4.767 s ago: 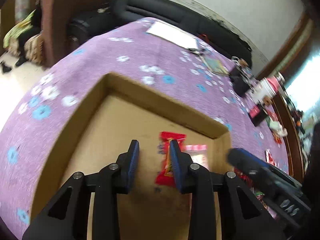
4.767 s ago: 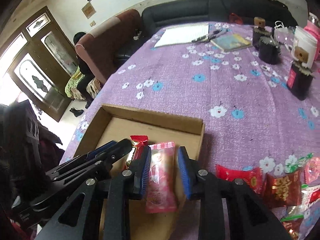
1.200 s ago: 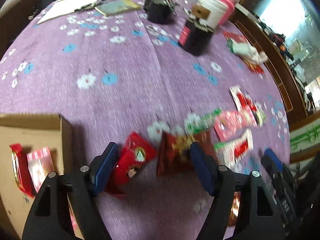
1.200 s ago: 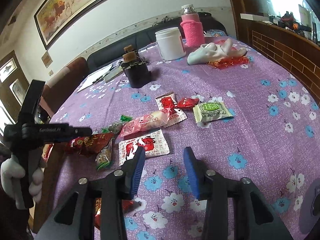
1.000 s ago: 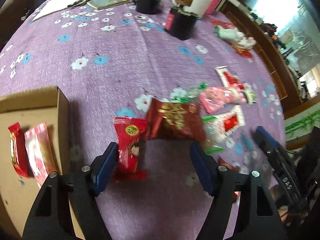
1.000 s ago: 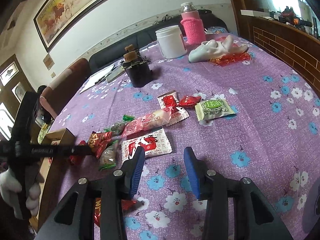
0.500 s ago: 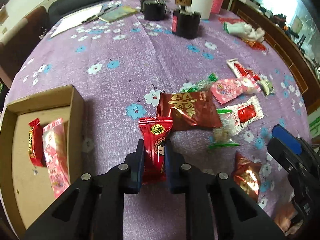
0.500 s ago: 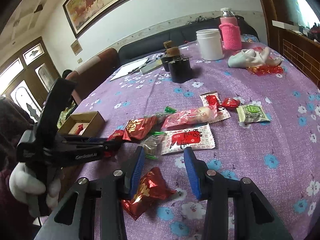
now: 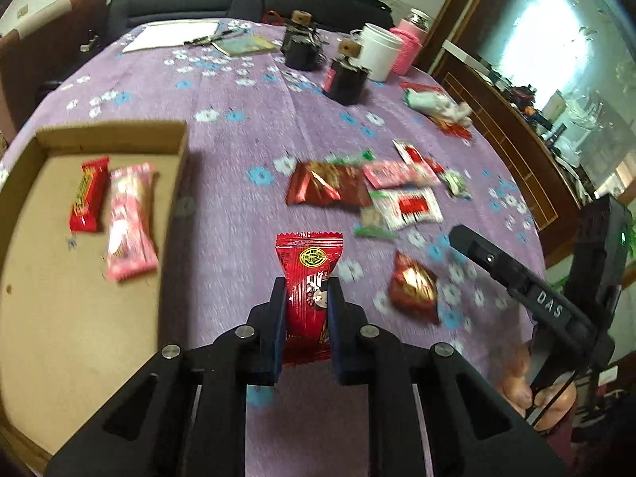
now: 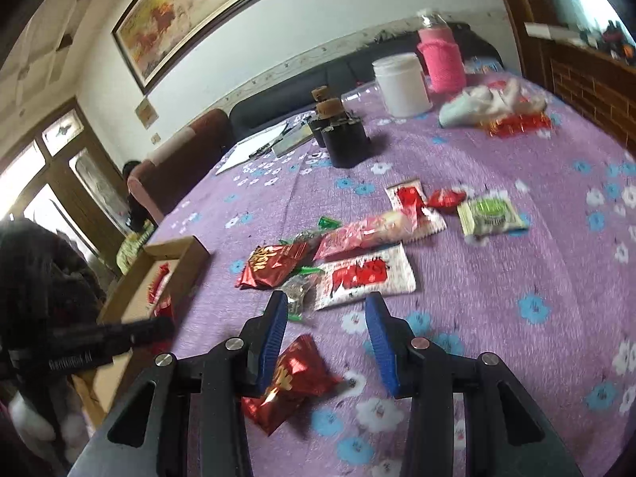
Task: Organize snacks
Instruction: 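Grasp the red-gold foil candy with the right tool, then carry both candies into the cardboard tray and open both tools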
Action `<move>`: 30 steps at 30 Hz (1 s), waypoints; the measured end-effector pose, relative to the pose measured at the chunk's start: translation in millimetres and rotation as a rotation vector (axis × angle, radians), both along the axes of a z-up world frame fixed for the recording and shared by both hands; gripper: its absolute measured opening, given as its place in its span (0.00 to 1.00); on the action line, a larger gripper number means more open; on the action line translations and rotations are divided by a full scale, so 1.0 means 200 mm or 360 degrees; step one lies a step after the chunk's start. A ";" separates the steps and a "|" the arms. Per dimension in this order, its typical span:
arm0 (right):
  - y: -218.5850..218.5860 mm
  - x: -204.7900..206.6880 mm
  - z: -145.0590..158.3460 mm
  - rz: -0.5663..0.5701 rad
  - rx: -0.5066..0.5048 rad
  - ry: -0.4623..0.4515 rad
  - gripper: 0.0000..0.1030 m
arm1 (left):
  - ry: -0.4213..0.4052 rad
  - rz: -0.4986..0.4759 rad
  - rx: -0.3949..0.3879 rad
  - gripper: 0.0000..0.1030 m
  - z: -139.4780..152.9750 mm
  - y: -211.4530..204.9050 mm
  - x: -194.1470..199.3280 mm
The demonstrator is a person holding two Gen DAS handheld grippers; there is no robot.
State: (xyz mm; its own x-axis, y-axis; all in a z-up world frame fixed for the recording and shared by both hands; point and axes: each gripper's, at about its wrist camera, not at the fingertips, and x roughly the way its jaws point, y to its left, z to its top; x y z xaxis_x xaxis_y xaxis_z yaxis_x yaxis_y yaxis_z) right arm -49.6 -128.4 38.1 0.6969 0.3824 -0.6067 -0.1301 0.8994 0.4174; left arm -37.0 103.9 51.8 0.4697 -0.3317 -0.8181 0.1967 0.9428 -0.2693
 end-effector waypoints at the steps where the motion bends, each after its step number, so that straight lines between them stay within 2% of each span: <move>1: 0.01 -0.01 0.00 0.0007 0.0008 0.0030 0.41 | 0.0000 -0.0011 0.0005 0.15 -0.01 -0.01 -0.02; 7: 0.12 -0.05 -0.06 0.0042 -0.0057 0.0210 0.43 | 0.0023 -0.0017 0.0068 0.15 -0.11 -0.06 -0.08; 10: 0.20 -0.04 -0.07 -0.0004 -0.0195 0.0252 0.43 | 0.0041 -0.0005 0.0144 0.15 -0.17 -0.09 -0.09; 11: 0.22 -0.03 -0.08 -0.0023 -0.0236 0.0265 0.43 | 0.0006 -0.0003 0.0168 0.15 -0.16 -0.10 -0.10; 14: 0.26 0.00 -0.11 -0.0050 -0.0291 0.0311 0.44 | -0.0005 0.0011 0.0182 0.15 -0.17 -0.11 -0.10; 17: 0.31 0.01 -0.11 -0.0068 -0.0406 0.0301 0.44 | -0.0040 0.0027 0.0199 0.16 -0.17 -0.13 -0.10; 21: 0.35 -0.01 -0.12 -0.0054 -0.0522 0.0282 0.35 | -0.0108 0.0003 0.0299 0.16 -0.18 -0.17 -0.12; 25: 0.32 -0.06 -0.12 -0.0024 -0.0492 0.0261 0.29 | -0.0120 -0.0006 0.0231 0.15 -0.16 -0.17 -0.14; 30: 0.28 -0.10 -0.07 -0.0004 -0.0429 0.0232 0.28 | -0.0124 0.0023 0.0105 0.15 -0.08 -0.12 -0.18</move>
State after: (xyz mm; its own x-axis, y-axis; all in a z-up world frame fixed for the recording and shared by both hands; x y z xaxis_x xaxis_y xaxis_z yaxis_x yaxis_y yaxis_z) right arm -69.5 -71.4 23.3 0.5959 0.1924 -0.7797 -0.0838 0.9805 0.1780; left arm -72.7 80.1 35.3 0.5373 -0.2711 -0.7986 0.2007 0.9608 -0.1912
